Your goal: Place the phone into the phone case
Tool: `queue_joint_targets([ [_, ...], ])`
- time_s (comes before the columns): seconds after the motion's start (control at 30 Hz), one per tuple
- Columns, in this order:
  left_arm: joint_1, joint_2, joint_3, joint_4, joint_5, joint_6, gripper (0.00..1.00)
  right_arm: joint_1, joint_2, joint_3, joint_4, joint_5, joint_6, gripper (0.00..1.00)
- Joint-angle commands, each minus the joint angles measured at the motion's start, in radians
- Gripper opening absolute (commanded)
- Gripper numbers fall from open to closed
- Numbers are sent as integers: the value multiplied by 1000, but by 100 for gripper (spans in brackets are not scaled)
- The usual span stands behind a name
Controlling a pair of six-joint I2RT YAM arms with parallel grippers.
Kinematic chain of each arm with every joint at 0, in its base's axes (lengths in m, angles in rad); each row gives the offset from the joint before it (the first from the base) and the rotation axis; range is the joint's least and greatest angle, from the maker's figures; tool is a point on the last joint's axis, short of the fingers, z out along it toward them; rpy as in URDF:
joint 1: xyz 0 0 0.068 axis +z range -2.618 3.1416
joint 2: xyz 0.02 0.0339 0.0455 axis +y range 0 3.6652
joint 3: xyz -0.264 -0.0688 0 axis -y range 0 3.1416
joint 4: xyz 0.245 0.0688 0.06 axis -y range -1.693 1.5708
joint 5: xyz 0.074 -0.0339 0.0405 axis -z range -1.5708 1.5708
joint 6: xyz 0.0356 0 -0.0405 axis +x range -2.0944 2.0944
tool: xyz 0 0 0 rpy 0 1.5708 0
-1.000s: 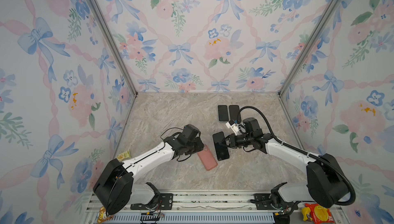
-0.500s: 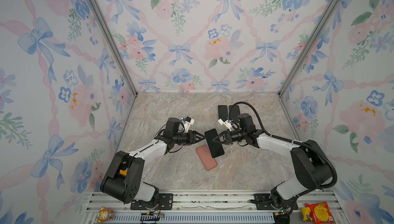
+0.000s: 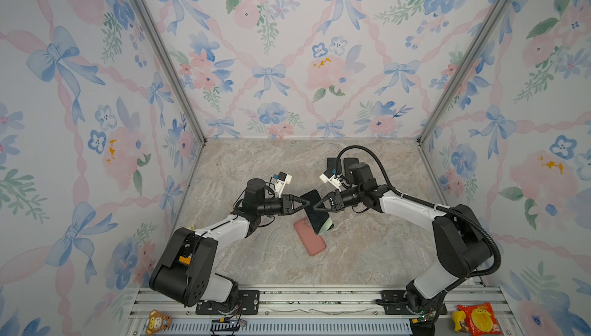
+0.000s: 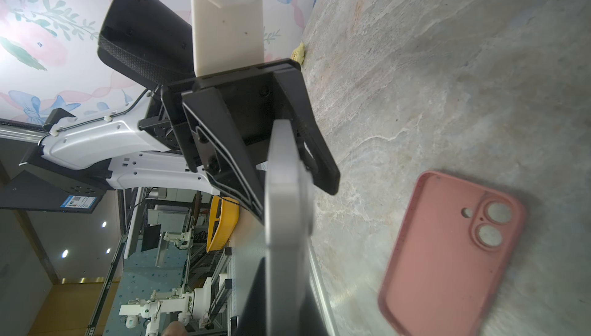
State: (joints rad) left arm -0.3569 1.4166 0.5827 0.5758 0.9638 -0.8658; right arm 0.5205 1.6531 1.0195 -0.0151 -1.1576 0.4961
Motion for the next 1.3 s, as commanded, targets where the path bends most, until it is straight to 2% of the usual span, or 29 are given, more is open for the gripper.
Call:
queue_joint_targets([
  [0.0,18,-16,-3,57,10,-23,38,19,33,58,-55,-71,-60,0],
  [0.17,24,-31,-12,65,7,-35,30,20,55,97,-108,-73,-96,0],
  [0.3,24,-43,-29,67,-1,-39,15,20,74,123,-148,-76,-120,2],
  [0.4,24,-44,-44,67,-14,-41,8,15,83,135,-157,-75,-125,15],
  [0.53,18,-27,-66,68,-60,-38,0,9,103,151,-166,-60,-123,41],
  [0.6,9,-19,-73,71,-92,-43,0,5,100,145,-164,-29,-100,60],
  [0.63,5,-17,-81,83,-114,-56,0,1,83,125,-133,-2,-61,67],
  [0.67,0,-16,-91,101,-130,-72,0,-4,60,95,-79,22,-4,68],
  [0.77,-21,-29,-151,219,-253,-177,0,-46,-97,-56,150,175,273,75],
  [0.83,-38,-29,-214,364,-368,-290,0,-66,-241,-215,321,329,455,79],
  [0.9,-51,-7,-245,495,-434,-378,0,-66,-362,-336,408,470,559,79],
  [1.1,-42,114,-231,739,-447,-553,0,-35,-604,-543,444,709,688,80],
  [1.27,-50,151,-213,801,-465,-602,0,64,-665,-644,513,875,743,83],
])
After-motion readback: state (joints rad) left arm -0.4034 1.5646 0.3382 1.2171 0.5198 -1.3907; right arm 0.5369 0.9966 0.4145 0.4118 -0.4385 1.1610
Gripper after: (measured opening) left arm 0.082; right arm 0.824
